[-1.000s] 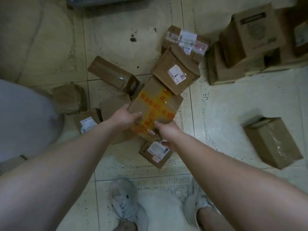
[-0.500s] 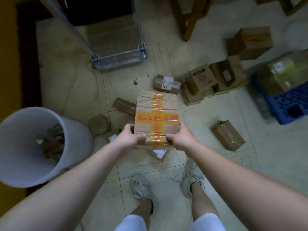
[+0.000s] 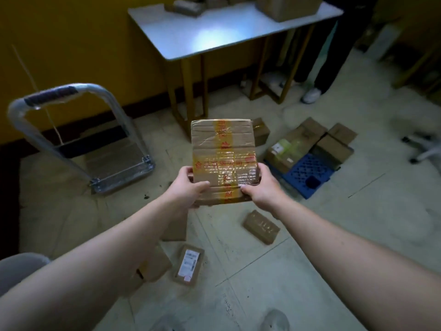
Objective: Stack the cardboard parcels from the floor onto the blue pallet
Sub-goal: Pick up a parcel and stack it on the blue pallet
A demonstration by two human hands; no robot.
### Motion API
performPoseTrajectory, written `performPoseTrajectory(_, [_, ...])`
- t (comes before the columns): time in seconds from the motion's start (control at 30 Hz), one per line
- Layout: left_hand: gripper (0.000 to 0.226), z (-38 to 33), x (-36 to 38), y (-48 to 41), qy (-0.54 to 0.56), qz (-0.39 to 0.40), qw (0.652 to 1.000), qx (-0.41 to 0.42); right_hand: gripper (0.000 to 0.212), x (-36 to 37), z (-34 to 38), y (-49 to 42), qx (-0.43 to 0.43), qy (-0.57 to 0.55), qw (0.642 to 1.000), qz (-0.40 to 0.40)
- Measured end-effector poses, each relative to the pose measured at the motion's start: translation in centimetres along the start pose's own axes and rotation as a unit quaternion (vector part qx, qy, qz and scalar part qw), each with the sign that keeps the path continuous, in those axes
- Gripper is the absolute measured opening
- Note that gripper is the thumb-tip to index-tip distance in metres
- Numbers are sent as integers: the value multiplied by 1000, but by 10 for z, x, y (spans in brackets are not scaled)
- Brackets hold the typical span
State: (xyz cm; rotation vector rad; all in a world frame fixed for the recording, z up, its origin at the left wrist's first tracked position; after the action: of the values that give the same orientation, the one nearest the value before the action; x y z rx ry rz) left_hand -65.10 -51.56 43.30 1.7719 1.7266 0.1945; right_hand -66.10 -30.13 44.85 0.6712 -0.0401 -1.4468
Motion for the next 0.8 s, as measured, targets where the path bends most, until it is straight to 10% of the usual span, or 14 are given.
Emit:
performPoseTrajectory(0.37, [32, -187, 257, 38, -46, 41, 995, 74, 74, -313, -33, 17, -42, 43, 993, -100])
performPoseTrajectory(0.8, [48, -322, 411, -84, -50, 90, 988, 118, 62, -492, -49, -96, -41, 40, 988, -141])
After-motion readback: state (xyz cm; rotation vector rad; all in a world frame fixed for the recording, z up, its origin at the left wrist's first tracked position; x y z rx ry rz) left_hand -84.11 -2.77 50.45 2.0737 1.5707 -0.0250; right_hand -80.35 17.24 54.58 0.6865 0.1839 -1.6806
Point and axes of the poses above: each hand's wrist, its own y-axis away from the middle knuckle, its own x-axis out of the palm, z = x × y, the point moved 9 cm from there along -y, towards the middle knuckle, and after that the axes turned 8 degrees about -y, right-handed, at the moved point
